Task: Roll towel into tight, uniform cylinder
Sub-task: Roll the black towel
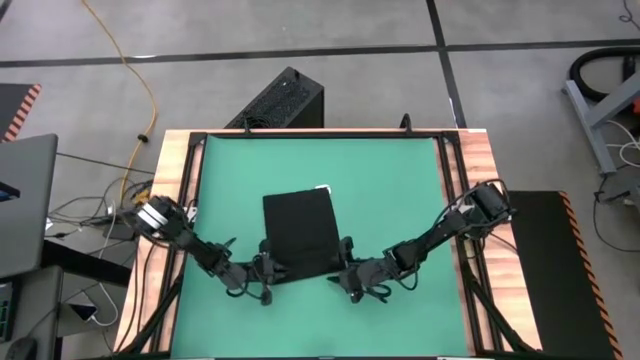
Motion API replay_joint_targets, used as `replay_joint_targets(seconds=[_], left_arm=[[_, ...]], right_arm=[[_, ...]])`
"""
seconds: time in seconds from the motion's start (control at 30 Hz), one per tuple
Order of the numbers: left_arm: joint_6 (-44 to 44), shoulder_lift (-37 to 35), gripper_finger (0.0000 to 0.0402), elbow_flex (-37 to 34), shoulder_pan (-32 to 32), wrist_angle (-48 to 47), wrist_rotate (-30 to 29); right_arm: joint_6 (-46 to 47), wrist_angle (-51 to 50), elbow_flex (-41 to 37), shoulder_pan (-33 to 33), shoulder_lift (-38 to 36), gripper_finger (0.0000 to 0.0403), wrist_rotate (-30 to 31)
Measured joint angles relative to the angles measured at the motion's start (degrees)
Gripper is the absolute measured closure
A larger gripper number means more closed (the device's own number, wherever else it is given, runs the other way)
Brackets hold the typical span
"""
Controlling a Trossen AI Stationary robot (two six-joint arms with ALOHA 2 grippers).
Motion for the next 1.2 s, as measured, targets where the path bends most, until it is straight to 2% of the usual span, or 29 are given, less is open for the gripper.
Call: replay_joint_targets(seconds=[0.13, 0.37, 0.6, 0.73, 0.87, 0.97, 1.2], left_arm=[[-2.46, 2.79, 0.0402, 0.66, 0.51, -0.55, 0.06], [-4.42, 3.22, 0.0401, 0.03, 0.59, -0.39, 0.03], [-7.19, 3.22, 0.0401, -0.02, 0.64, -4.7, 2.54], [-7.49, 3.22, 0.0402, -0.02, 0.66, -5.28, 3.37], [-7.58, 3.22, 0.0401, -0.04, 0.61, -5.31, 3.98], [-7.61, 3.23, 0.0401, -0.02, 0.61, -3.51, 4.4], [-3.17, 3.38, 0.0401, 0.38, 0.49, 11.87, 6.51]], right_arm=[[-0.31, -2.51, 0.02, -0.34, 1.25, 0.0127, -0.03], [1.36, -2.14, 0.17, -2.24, 4.92, 0.0127, -1.34], [6.86, -5.67, 0.4, -5.11, 8.57, 0.0128, -2.31], [10.09, -4.5, 0.46, -5.26, 11.17, 0.0145, -1.9], [13.41, -1.9, 0.49, -5.22, 13.05, 0.0183, -0.98], [17.25, -1.77, 0.48, -5.22, 13.14, 0.0229, -1.59], [22.62, -0.93, 0.26, -4.85, 12.85, 0.0362, -2.41]])
